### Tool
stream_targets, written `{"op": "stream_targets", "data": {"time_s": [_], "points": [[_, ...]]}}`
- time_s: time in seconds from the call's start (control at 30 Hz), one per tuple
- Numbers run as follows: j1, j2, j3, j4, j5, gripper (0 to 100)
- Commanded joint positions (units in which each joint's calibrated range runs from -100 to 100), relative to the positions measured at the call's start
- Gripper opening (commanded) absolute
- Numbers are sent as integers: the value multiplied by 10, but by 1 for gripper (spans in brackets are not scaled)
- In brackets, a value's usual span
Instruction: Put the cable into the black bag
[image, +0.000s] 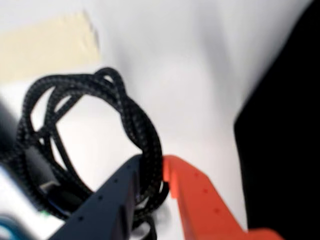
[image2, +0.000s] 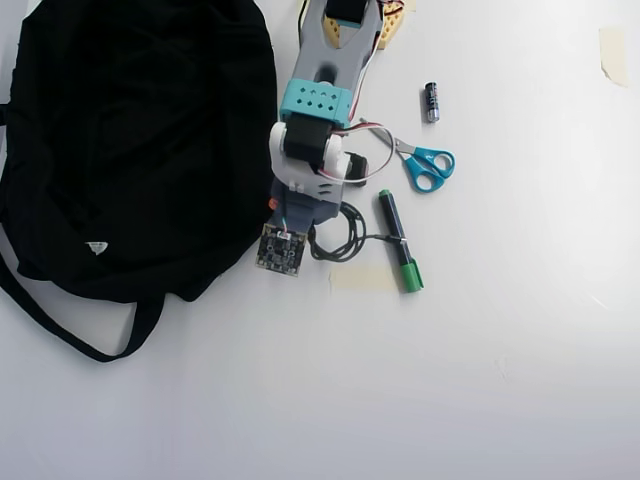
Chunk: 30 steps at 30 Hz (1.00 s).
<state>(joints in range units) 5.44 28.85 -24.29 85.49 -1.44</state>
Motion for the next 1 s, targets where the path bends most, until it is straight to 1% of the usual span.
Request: {"op": "stream_targets", "data": {"time_s": [0.0,0.13,0.33,0.63,0.97], "points": [[-7,-83,-28,42,13,2],[-7,-123,-28,94,22,2],[12,-183,-27,118,36,2],[124,-203,-27,119,36,2],[227,-203,-44,101,36,2]]}}
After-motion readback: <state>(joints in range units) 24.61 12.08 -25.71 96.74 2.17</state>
